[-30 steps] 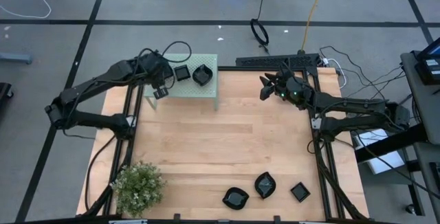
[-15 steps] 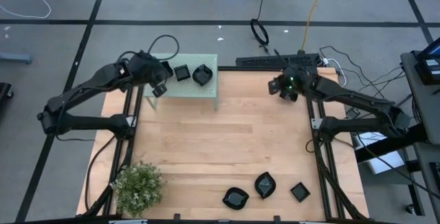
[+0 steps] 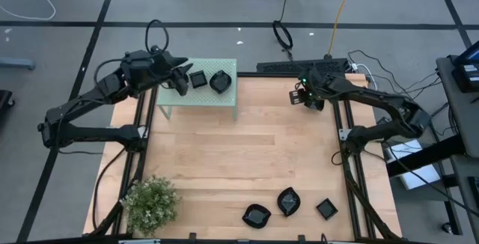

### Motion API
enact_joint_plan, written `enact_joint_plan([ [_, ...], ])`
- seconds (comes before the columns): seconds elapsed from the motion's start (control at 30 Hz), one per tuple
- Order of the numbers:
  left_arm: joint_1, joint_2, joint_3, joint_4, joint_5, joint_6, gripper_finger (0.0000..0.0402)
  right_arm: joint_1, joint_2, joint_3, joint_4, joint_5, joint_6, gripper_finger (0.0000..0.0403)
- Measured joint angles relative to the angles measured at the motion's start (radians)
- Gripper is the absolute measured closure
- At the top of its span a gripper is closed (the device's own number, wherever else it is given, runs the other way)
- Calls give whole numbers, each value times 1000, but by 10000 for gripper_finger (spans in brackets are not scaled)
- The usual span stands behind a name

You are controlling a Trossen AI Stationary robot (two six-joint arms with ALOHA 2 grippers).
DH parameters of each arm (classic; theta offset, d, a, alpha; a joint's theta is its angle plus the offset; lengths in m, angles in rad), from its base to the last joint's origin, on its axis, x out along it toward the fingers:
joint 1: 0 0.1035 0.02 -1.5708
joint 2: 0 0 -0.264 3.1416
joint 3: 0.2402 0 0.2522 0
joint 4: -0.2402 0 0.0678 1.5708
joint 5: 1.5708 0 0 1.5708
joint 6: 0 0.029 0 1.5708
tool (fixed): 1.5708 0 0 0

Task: Pick & Place Mini shaped plates
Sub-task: Stack the distorted square plate on top of the distorted square plate on the shelf

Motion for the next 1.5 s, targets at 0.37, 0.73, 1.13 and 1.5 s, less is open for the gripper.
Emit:
enact_joint_plan([
  [0.37,-23,0,0,11,15,-33,284,-35,120,0,102,47,82,205],
  [0.73,-22,1,0,10,14,-36,284,-44,128,-12,40,160,175,201],
  [1.13,-22,1,0,10,14,-36,284,-26,171,-61,50,159,232,207],
  [1.5,-22,1,0,10,14,-51,284,-23,171,-72,36,159,176,310],
])
